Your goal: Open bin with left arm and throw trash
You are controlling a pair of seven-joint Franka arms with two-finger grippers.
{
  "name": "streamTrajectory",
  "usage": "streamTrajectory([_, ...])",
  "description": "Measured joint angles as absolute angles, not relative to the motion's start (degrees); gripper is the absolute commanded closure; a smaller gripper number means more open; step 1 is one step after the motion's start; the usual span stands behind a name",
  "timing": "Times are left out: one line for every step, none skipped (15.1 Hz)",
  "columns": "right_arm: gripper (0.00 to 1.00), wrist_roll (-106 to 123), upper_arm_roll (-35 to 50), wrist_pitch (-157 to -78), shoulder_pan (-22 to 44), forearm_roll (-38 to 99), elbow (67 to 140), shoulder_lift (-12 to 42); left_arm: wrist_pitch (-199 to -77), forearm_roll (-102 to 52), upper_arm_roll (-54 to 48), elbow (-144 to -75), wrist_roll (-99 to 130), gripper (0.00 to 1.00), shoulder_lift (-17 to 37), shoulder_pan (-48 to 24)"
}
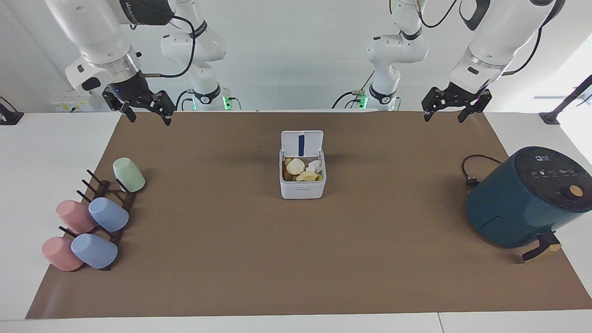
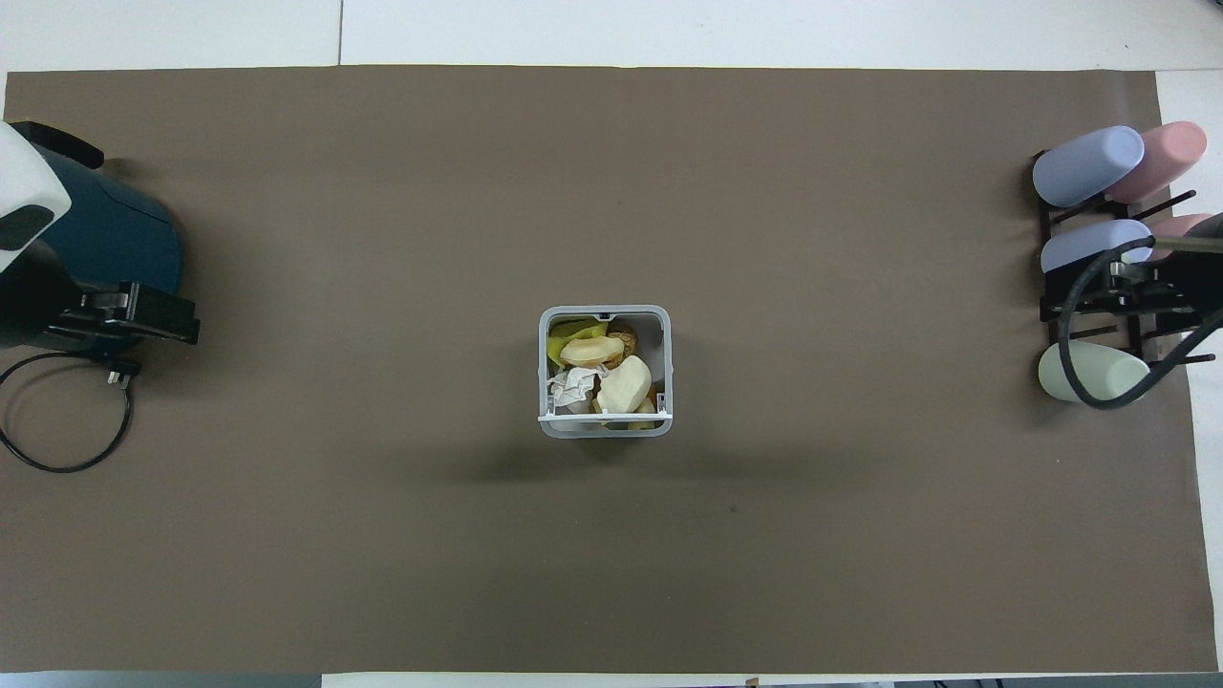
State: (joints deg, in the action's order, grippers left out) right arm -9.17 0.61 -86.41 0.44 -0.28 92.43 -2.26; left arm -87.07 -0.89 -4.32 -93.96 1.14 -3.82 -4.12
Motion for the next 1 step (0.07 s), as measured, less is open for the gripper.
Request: streamTrajectory([0.00, -9.2, 0.6, -86.4, 0.4, -0.3, 92.4, -2.3, -87.1, -0.9, -4.3, -94.0, 1.1, 0.00, -3.8, -4.1])
